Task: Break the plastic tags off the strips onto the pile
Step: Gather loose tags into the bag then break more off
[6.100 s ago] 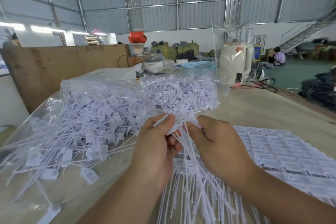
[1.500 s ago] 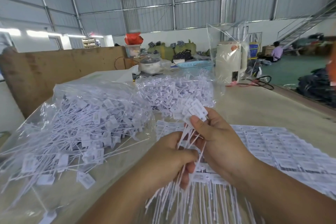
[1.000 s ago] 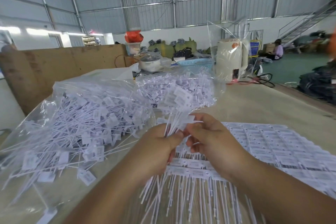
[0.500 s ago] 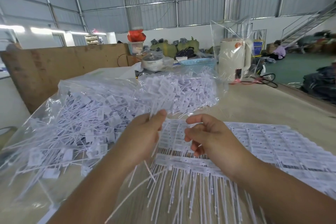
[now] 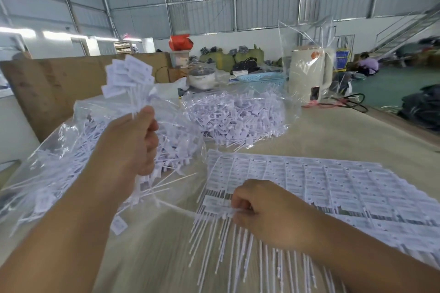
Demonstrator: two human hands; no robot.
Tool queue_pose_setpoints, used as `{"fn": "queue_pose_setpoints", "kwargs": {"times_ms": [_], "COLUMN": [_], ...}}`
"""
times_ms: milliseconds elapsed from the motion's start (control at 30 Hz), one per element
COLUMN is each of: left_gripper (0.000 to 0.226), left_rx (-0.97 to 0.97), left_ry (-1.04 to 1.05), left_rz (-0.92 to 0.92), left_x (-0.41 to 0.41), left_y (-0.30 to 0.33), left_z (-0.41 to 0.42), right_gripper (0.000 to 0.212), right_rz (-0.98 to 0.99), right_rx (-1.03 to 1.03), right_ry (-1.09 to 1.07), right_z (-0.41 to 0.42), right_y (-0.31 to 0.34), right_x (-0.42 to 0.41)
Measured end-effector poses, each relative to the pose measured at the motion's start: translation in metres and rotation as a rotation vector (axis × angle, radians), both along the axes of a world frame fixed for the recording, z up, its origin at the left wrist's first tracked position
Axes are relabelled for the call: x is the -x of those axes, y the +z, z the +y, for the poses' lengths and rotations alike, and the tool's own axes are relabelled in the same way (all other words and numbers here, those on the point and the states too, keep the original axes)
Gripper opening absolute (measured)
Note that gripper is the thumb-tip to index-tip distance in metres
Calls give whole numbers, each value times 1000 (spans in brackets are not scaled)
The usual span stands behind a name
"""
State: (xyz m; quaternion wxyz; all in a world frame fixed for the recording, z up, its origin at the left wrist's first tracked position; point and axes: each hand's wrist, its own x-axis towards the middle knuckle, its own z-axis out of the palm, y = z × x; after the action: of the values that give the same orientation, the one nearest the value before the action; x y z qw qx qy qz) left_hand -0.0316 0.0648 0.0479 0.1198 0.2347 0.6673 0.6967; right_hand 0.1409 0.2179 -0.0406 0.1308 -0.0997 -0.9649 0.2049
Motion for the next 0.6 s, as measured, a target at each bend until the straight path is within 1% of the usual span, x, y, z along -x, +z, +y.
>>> {"fn": "queue_pose_setpoints", "kwargs": {"times_ms": [67,133,233,267,300,367,433,500,533,600], "left_gripper": [39,36,28,28,29,33,36,37,36,24], "left_rx": [65,205,446,518,599,803,993,1131,1165,1178], "left_ry": [36,67,-18,-56,-80,-94,-101,-112,-105,-42], "left_rz": [40,64,40,81,168,414,585,661,665,676], "left_x": [6,7,-1,-4,-8,-13,-18,-21,-21,-19], "left_y": [-2,-9,-32,-42,-51,-67,-76,-81,-81,-78], "left_z": [-3,1,10,11,12,13,12,11,10,9], "right_gripper": [9,10,13,13,12,14,19,21,21,21], "right_rz": [-7,-14,0,12,25,52,70,57,41,15], "right_rx": [-49,-83,-111,-118,-127,-146,-160,-187,-214,-253], "right_ry": [5,24,66,74,77,74,58,52,55,58], "right_z": [3,5,6,6,6,6,6,4,3,2], "right_y": [3,8,15,17,20,25,30,34,36,40], "right_x": [-1,-2,-4,-5,-6,-9,-11,-13,-14,-13]}}
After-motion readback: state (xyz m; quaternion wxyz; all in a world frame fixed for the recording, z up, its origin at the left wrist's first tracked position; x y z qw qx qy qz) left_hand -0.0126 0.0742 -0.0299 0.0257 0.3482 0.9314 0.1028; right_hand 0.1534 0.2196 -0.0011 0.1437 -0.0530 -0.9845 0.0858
